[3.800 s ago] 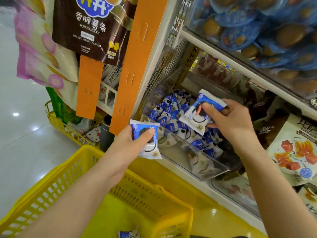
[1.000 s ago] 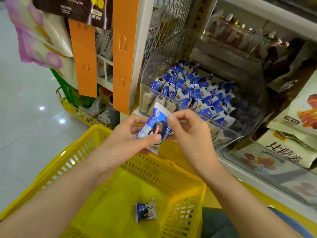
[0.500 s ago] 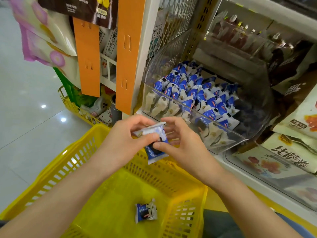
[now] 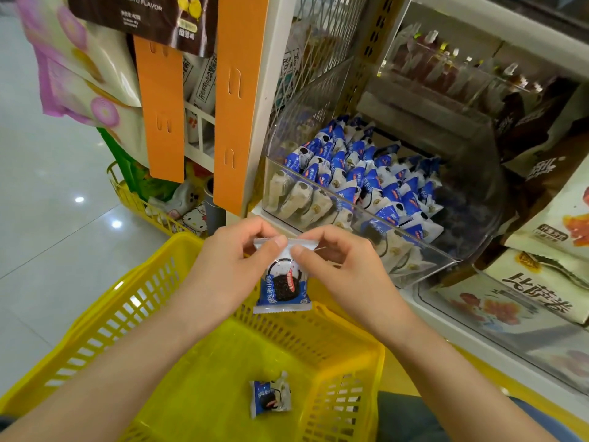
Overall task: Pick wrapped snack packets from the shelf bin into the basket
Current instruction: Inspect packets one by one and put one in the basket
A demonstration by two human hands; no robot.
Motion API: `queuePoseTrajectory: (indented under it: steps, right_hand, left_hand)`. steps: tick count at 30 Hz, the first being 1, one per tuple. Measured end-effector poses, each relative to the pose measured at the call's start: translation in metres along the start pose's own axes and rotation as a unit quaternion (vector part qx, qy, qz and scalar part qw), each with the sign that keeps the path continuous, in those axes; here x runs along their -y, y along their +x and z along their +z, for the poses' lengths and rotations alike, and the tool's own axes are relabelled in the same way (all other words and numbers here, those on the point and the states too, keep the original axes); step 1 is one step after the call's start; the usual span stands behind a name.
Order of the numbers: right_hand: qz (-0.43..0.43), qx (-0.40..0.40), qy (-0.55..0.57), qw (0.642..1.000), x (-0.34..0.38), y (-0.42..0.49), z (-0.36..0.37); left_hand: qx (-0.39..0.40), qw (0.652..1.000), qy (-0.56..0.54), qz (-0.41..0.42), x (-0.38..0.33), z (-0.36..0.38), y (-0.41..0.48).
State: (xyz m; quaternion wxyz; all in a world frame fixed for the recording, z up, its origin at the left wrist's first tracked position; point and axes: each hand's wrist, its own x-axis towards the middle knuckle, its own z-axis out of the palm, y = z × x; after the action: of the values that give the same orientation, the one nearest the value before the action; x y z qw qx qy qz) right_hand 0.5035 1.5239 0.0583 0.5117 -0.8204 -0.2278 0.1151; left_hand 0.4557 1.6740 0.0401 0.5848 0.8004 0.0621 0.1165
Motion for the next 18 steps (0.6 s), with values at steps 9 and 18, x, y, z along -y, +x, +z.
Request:
queuePoseTrajectory:
  steps: [9, 18]
  right_hand:
    - [-0.151, -0.05, -0.173, 0.972, 0.002, -0.007, 0.002]
    - [-0.142, -0.154, -0.107, 0.972, 0.002, -0.003, -0.009]
  left_hand:
    - [0.026, 0.999, -0.005, -0.024, -0.004, 0.0, -0.001]
    - [-0.015, 0.993, -0.005, -0.118, -0.002, 0.001, 0.003]
